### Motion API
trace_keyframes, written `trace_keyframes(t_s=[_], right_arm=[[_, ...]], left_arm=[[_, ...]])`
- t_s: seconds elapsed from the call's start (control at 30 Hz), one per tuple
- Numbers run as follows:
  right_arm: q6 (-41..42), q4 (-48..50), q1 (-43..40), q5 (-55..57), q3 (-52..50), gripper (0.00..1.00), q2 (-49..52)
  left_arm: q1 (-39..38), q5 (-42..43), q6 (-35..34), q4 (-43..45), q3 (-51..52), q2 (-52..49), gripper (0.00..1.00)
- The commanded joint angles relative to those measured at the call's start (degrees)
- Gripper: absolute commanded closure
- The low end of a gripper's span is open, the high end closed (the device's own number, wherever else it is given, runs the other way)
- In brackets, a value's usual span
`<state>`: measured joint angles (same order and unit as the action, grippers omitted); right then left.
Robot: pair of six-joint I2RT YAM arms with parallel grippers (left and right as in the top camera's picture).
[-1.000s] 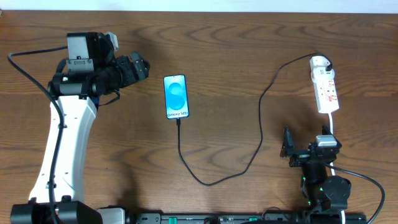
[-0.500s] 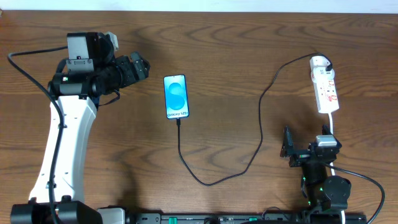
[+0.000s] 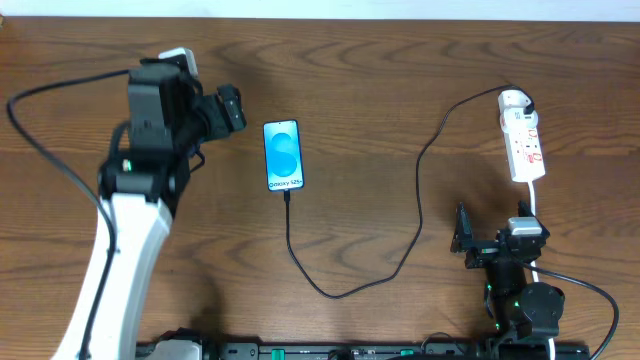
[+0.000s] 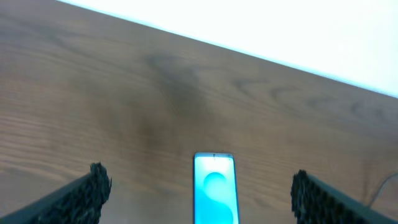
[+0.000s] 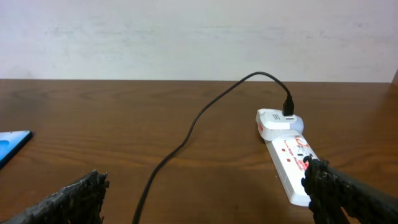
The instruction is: Plug charger to phone and switch on socket
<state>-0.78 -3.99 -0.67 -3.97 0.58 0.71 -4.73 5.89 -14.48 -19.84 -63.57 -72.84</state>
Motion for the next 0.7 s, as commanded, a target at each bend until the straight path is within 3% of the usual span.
trace_keyframes(t_s=[0.0,0.37,0.67], right_arm=[[-0.59,-0.04,0.39,0.83,-0.26,0.01,-0.42],[-0.59,-0.07,0.39,0.83,-0.26,0.01,-0.42],[-0.59,-0.07,0.39,0.83,-0.26,0.01,-0.42]], left_arm=[[0.13,-3.82,3.98,5.4,8.28,5.84,0.06],[2.6,-5.14,4.39,22.84,32.28,23.23,0.06],[4.07,-9.07,4.68,25.14,45.53,38.4,0.06]])
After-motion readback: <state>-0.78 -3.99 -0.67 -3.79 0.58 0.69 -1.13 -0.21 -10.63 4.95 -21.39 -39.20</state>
